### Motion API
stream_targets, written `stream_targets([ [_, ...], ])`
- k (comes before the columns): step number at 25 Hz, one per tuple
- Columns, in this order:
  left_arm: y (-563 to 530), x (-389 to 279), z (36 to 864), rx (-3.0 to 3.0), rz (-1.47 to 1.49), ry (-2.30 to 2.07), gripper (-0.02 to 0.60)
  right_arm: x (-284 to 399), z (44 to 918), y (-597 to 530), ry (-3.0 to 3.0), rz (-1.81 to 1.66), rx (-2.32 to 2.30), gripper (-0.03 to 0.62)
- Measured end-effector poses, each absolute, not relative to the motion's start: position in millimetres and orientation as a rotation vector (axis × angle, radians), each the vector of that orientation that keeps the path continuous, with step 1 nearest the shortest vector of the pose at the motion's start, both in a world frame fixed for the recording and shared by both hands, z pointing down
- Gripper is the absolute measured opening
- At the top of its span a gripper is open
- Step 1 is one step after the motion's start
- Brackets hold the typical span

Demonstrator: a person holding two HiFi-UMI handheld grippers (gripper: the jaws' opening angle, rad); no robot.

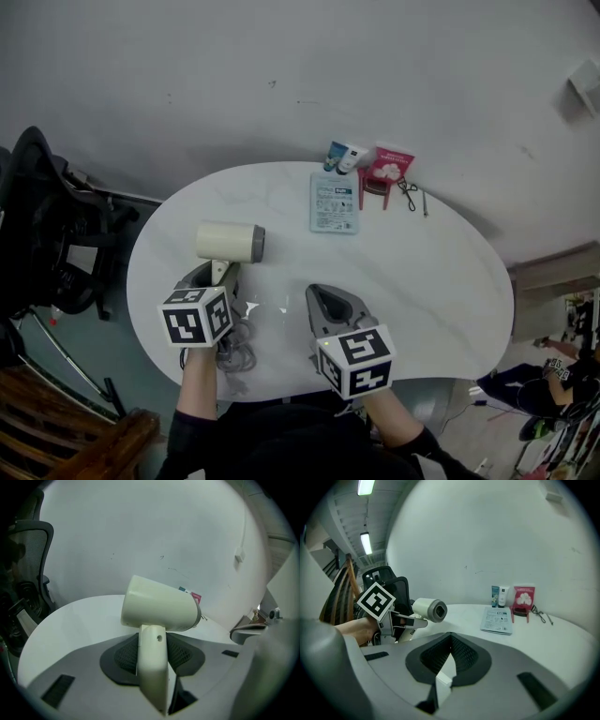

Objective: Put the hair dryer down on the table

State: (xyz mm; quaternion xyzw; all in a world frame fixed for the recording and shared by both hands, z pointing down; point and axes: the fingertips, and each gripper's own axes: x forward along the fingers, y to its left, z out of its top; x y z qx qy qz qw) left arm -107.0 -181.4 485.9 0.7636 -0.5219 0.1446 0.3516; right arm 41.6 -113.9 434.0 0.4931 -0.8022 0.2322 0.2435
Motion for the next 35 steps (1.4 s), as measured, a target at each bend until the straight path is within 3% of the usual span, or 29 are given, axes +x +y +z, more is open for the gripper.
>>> stream_targets([
  [35,-194,-111,534,1.835,0.470,-1.369,0.164,4,506,-175,-2.102,0.766,1.173,0.002],
])
